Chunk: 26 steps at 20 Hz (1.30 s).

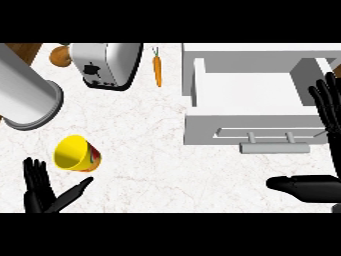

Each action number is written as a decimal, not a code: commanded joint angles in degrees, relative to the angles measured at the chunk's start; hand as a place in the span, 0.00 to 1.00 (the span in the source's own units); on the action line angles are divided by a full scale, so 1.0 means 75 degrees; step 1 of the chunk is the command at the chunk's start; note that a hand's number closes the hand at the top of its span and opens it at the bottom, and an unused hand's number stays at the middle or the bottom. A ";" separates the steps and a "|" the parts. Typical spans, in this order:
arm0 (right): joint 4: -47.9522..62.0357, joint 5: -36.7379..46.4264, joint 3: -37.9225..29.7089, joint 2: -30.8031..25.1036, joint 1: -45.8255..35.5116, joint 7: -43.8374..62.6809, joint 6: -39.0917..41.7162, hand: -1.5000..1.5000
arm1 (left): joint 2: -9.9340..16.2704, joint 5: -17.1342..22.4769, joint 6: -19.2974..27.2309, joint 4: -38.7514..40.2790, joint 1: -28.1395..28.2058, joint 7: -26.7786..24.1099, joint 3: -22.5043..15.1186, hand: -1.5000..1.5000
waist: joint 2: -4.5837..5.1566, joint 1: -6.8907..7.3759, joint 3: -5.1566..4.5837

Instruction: Pick up the cup, place it into the drawer and close the drawer

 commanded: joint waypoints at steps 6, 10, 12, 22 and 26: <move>0.0055 0.0049 0.0080 0.0101 -0.0178 0.0087 -0.0004 0.00 | 0.0170 0.0044 -0.0403 0.1372 -0.0621 -0.1006 0.0143 0.00 | 0.0024 -0.0020 -0.0038; 0.0348 0.0126 0.0133 0.0098 -0.0279 -0.0019 0.0038 0.00 | 0.0268 0.0033 -0.0491 0.1708 -0.1179 -0.0809 0.0139 0.00 | 0.0041 -0.0050 -0.0043; 0.0263 -0.0259 -0.0223 -0.0138 0.0188 -0.0277 0.0392 0.00 | 0.0241 0.0129 -0.0477 0.1615 -0.1240 -0.0693 0.0180 0.00 | 0.0035 -0.0080 -0.0040; 0.0263 -0.0020 0.0013 0.0013 -0.0185 0.0078 0.0166 0.00 | 0.0180 0.0286 -0.1540 0.1697 -0.1644 -0.0808 0.0103 0.00 | 0.0036 -0.0078 -0.0044; -0.0064 0.0258 0.0415 0.0367 0.0303 -0.0134 0.0044 0.00 | 0.0170 0.0224 -0.2111 0.2004 -0.1785 -0.1234 0.0042 1.00 | 0.0024 -0.0079 -0.0041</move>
